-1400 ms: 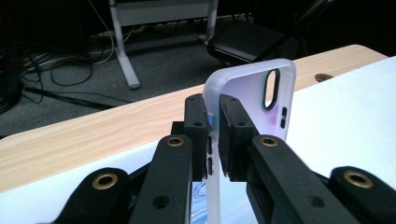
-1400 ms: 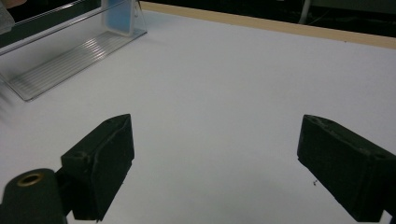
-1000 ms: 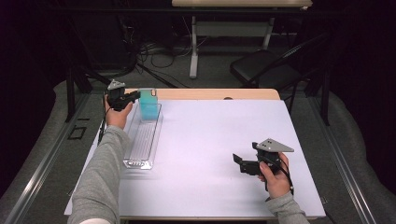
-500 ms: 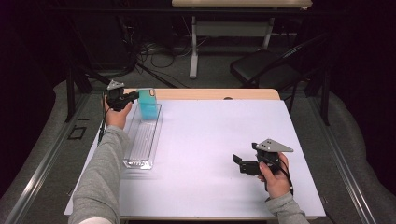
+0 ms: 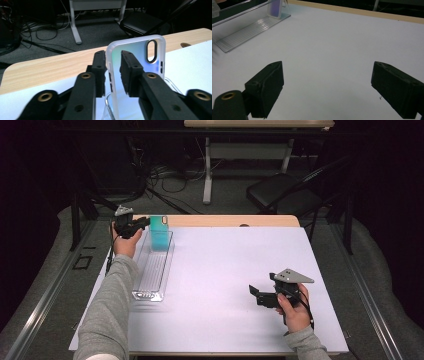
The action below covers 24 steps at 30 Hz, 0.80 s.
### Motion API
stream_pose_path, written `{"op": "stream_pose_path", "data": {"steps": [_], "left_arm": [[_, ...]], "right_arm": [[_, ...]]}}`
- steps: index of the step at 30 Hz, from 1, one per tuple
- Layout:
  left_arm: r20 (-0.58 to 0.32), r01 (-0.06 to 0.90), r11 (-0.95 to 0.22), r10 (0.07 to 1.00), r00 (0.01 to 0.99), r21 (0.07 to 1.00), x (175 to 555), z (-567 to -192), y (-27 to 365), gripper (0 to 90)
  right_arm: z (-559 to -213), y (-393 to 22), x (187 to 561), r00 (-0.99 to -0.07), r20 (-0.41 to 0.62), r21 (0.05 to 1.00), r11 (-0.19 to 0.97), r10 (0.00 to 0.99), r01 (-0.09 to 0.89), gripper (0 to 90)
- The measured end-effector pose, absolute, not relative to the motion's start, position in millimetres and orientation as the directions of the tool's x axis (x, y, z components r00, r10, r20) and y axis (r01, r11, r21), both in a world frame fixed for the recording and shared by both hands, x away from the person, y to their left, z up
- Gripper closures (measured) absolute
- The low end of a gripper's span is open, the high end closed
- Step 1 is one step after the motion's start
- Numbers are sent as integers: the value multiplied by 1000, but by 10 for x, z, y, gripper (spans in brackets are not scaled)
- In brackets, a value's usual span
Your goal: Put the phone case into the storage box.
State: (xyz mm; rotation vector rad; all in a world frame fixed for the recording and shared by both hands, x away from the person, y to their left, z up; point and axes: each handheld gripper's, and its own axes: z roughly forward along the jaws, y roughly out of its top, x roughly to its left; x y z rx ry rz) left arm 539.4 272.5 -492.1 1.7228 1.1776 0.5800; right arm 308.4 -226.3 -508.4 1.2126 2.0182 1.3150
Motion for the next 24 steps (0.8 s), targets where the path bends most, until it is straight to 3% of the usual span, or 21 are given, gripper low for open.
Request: {"op": "stream_pose_path", "data": {"steps": [13,18,24], "left_arm": [[-138,486,-78,909,393,870,5361,-4881,2757,527],[-136,499,-84,911,389,863,5322,-4828,2749,474],[-125,502,-89,917,378,860,5249,-4731,2774,469]], "right_arm": [[-5090,-2258,3088,-519,98,886,163,849,433,105],[-5089,-2269,3094,-520,105,888,155,848,433,107],[-5100,-2255,3100,-525,107,887,157,845,433,110]]}}
